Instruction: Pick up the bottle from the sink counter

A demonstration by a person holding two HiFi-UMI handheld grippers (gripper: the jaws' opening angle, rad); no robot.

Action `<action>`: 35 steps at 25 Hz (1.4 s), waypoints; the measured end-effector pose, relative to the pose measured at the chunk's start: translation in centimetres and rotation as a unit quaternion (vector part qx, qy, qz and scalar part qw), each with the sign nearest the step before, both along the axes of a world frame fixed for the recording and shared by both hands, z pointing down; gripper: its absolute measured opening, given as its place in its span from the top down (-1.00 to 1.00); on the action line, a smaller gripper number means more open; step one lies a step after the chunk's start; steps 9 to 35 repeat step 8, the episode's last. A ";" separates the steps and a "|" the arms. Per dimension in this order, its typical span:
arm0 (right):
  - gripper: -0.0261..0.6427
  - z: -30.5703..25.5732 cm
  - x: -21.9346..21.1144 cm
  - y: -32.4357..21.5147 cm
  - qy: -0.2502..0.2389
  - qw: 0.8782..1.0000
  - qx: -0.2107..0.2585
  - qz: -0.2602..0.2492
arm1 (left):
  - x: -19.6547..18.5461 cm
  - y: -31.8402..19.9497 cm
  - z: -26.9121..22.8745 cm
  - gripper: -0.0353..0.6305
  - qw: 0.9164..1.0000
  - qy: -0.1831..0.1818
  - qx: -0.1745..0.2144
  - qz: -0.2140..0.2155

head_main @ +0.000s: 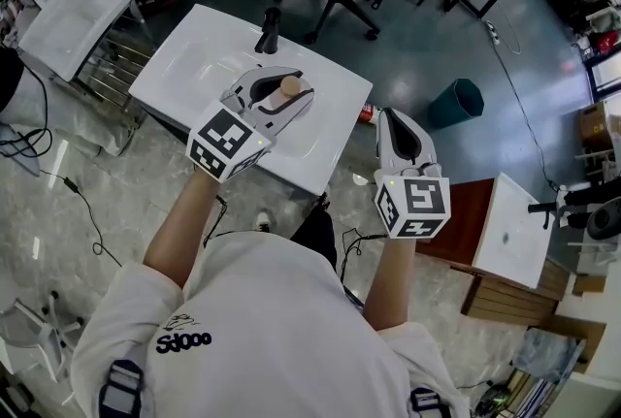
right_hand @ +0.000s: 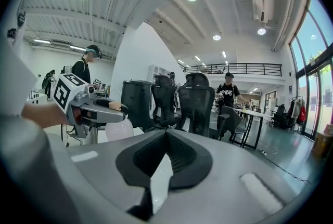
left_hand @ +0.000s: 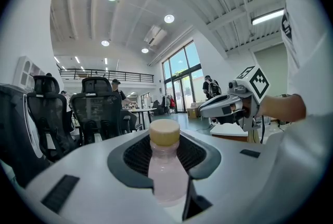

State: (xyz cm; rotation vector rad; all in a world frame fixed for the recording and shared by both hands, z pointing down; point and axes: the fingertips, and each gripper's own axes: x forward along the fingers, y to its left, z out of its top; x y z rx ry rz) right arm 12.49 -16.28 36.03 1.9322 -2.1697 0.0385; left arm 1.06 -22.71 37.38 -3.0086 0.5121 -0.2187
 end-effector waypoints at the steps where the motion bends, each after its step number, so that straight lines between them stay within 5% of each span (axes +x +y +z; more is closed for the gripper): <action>1: 0.89 0.0 0.1 -0.1 -0.001 1.000 -0.001 0.000 | 0.1 0.0 0.0 0.51 1.000 -0.001 0.000 0.000; 35: 0.89 0.7 -0.1 -0.5 -0.002 1.000 -0.007 -0.005 | 0.2 0.0 0.6 0.51 1.000 -0.005 0.000 0.004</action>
